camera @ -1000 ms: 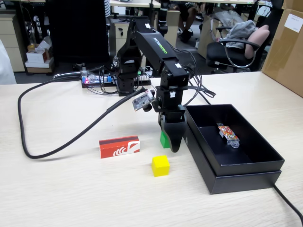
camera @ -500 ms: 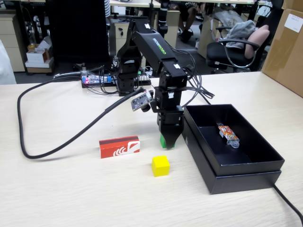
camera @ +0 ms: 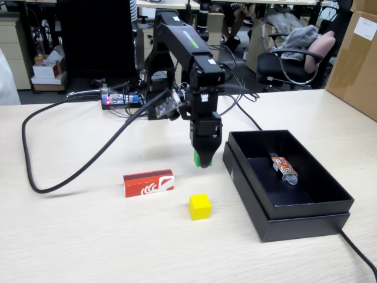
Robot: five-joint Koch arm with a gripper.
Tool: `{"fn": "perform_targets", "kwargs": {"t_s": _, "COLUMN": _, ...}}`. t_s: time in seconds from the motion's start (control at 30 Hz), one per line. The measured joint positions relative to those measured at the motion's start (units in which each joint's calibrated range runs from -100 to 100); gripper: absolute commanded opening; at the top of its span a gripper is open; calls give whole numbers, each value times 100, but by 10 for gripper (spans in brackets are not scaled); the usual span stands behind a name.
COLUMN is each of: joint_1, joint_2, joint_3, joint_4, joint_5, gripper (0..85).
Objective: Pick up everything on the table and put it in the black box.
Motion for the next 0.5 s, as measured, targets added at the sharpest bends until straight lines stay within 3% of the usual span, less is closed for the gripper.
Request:
{"fn": "perform_targets", "kwargs": {"t_s": 0.13, "joint_1": 59, "joint_2": -2027, "joint_3": -493, "joint_4": -49, "joint_5": -54, "gripper": 140}}
{"fn": "perform_targets", "kwargs": {"t_s": 0.27, "joint_1": 464, "joint_2": -3901, "joint_3": -237, "joint_4": -337, "joint_5": 24, "gripper": 140}}
{"fn": "perform_targets", "kwargs": {"t_s": 0.5, "joint_1": 825, "joint_2": -3863, "joint_3": 731, "joint_4": -567, "joint_5": 171, "gripper": 140}}
